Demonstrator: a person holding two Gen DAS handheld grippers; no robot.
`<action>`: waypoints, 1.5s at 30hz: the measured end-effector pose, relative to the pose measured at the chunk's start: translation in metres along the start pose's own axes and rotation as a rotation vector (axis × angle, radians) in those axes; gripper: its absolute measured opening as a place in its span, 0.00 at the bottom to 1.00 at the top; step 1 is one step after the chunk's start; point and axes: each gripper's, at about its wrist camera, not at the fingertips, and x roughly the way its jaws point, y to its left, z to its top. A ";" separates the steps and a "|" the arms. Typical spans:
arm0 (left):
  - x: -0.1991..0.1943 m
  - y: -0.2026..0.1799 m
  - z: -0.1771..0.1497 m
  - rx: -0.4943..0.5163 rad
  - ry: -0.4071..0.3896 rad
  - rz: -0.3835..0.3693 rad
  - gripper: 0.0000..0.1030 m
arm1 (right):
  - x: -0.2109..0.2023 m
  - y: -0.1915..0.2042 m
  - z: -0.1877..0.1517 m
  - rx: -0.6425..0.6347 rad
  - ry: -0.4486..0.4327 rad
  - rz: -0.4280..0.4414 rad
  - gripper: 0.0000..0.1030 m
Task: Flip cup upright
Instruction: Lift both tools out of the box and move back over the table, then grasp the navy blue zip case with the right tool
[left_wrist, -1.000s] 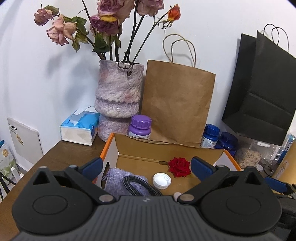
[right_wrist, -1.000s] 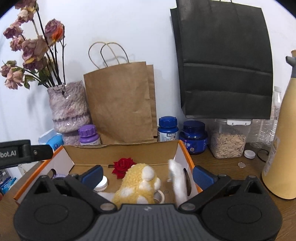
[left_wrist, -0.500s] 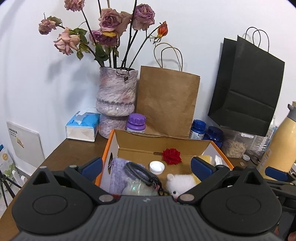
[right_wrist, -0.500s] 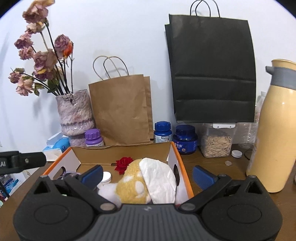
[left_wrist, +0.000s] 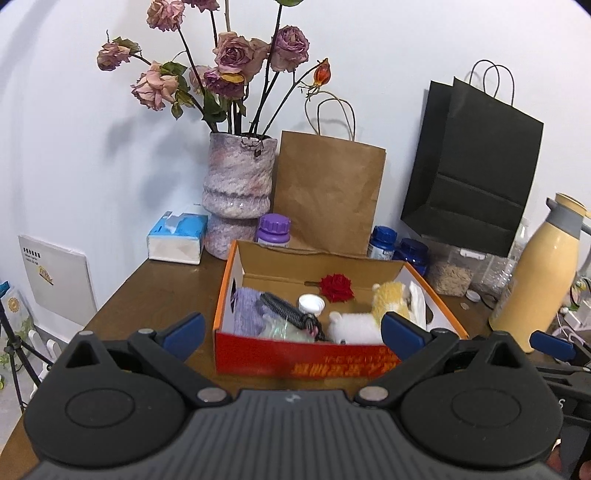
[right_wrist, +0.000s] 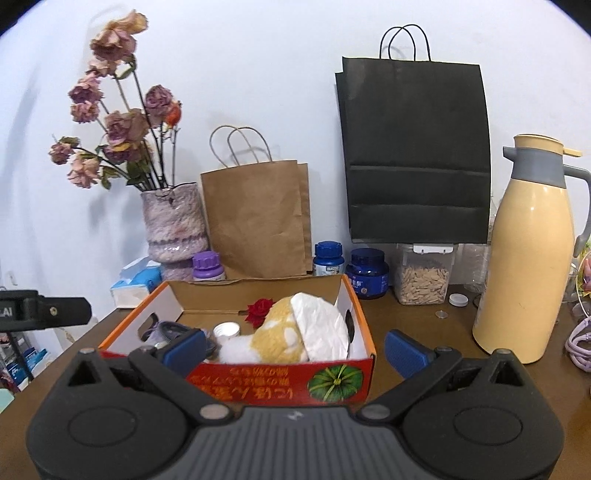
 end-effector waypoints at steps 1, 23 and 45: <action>-0.005 0.001 -0.003 0.005 0.001 0.000 1.00 | -0.004 0.001 -0.002 0.000 0.007 0.008 1.00; -0.085 0.037 -0.064 0.020 0.070 0.039 1.00 | -0.075 0.028 -0.060 -0.001 0.143 0.058 1.00; -0.110 0.061 -0.103 0.002 0.141 0.071 1.00 | -0.066 0.076 -0.119 -0.037 0.392 0.064 1.00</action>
